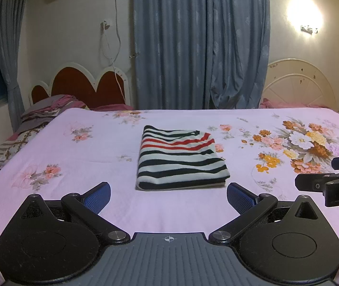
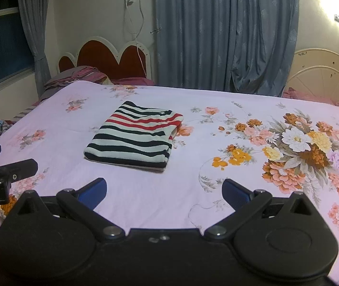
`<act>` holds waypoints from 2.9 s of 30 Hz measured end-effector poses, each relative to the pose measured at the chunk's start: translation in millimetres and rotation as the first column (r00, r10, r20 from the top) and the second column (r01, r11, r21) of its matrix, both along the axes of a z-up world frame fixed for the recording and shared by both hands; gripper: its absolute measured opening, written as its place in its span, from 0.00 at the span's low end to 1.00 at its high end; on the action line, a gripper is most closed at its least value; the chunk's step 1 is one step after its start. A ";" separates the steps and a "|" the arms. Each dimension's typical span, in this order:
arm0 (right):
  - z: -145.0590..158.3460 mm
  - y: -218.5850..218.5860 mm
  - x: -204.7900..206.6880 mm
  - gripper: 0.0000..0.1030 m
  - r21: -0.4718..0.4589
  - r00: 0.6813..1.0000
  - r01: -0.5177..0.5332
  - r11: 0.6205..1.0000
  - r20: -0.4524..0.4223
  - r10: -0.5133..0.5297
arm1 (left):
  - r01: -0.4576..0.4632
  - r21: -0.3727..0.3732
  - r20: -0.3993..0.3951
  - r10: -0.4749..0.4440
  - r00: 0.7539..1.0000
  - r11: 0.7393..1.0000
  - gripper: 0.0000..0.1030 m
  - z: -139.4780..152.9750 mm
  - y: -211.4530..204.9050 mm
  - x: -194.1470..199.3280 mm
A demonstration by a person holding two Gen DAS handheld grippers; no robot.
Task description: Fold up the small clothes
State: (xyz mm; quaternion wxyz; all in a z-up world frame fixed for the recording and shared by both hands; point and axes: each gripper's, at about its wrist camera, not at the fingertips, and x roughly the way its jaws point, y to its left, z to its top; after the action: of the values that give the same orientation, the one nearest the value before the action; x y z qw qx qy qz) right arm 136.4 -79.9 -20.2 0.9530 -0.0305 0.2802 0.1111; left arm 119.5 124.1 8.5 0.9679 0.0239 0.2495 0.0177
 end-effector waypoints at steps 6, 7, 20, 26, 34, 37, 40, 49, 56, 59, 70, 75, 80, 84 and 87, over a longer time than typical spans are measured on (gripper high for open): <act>1.8 -2.5 1.4 0.99 0.000 1.000 -0.001 1.000 0.003 0.001 | 0.002 0.003 -0.002 -0.002 1.000 1.000 0.99 0.0 1.0 1.4; 1.5 -2.4 1.4 0.99 -0.001 1.000 -0.001 1.000 0.002 0.001 | 0.003 0.004 -0.001 -0.003 1.000 1.000 0.99 -0.2 1.0 2.3; 3.7 -3.7 2.3 0.99 -0.001 1.000 -0.004 1.000 0.009 0.004 | 0.008 0.010 0.002 -0.008 1.000 1.000 0.99 -0.9 -0.5 4.5; 3.5 -3.8 2.3 0.99 -0.003 1.000 -0.003 1.000 0.011 0.003 | 0.011 0.011 0.001 -0.011 1.000 1.000 0.99 -0.6 -3.2 4.2; 3.9 -4.3 2.8 0.99 -0.001 1.000 -0.003 1.000 0.011 0.003 | 0.012 0.014 0.000 -0.012 1.000 1.000 0.99 -0.8 -4.7 5.1; 3.7 -4.4 2.8 0.99 -0.001 1.000 -0.002 1.000 0.012 0.002 | 0.013 0.013 0.000 -0.013 1.000 1.000 0.99 -0.8 -4.7 5.0; 3.5 -4.5 2.5 0.99 -0.003 1.000 -0.003 1.000 0.012 0.003 | 0.013 0.012 -0.001 -0.013 1.000 1.000 0.99 -0.7 -4.9 5.0; 2.8 -3.9 2.0 0.99 -0.002 1.000 -0.001 1.000 0.011 0.001 | 0.022 0.007 0.002 -0.022 1.000 1.000 0.99 -2.7 -7.0 5.6; 2.8 -4.4 1.7 0.99 -0.002 1.000 -0.001 1.000 0.012 0.001 | 0.030 0.008 0.006 -0.030 1.000 1.000 0.99 -4.2 -6.7 8.0; 3.2 -4.7 2.3 0.99 -0.002 1.000 -0.003 1.000 0.013 0.003 | 0.029 0.008 0.008 -0.029 1.000 1.000 0.99 -3.7 -5.4 8.8; 5.5 -5.2 5.8 0.99 -0.006 1.000 -0.012 1.000 0.016 0.012 | 0.021 -0.007 0.026 -0.021 0.999 1.000 0.99 -1.7 -0.8 6.7; 3.7 -1.4 7.1 0.99 -0.010 1.000 -0.019 1.000 0.017 0.019 | 0.025 -0.007 0.028 -0.025 0.999 1.000 0.99 -1.5 2.1 8.5; 2.8 1.4 7.1 0.99 -0.012 1.000 -0.023 1.000 0.019 0.023 | 0.017 -0.006 0.039 -0.017 0.999 1.000 0.99 -1.1 3.2 8.7; 2.6 2.8 8.2 0.99 -0.013 1.000 -0.024 1.000 0.020 0.024 | 0.035 -0.015 0.047 -0.034 0.998 0.999 0.99 -0.7 4.4 10.5; 3.0 3.5 9.2 0.99 -0.015 0.999 -0.026 1.000 0.021 0.026 | 0.037 -0.014 0.050 -0.036 0.998 0.999 0.99 -0.3 3.9 10.7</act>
State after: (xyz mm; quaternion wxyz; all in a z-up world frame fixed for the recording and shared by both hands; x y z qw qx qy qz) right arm 145.5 -76.4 -17.2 0.9542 -0.0422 0.2704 0.1212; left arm 130.2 128.0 8.2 0.9742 0.0209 0.2249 -0.0013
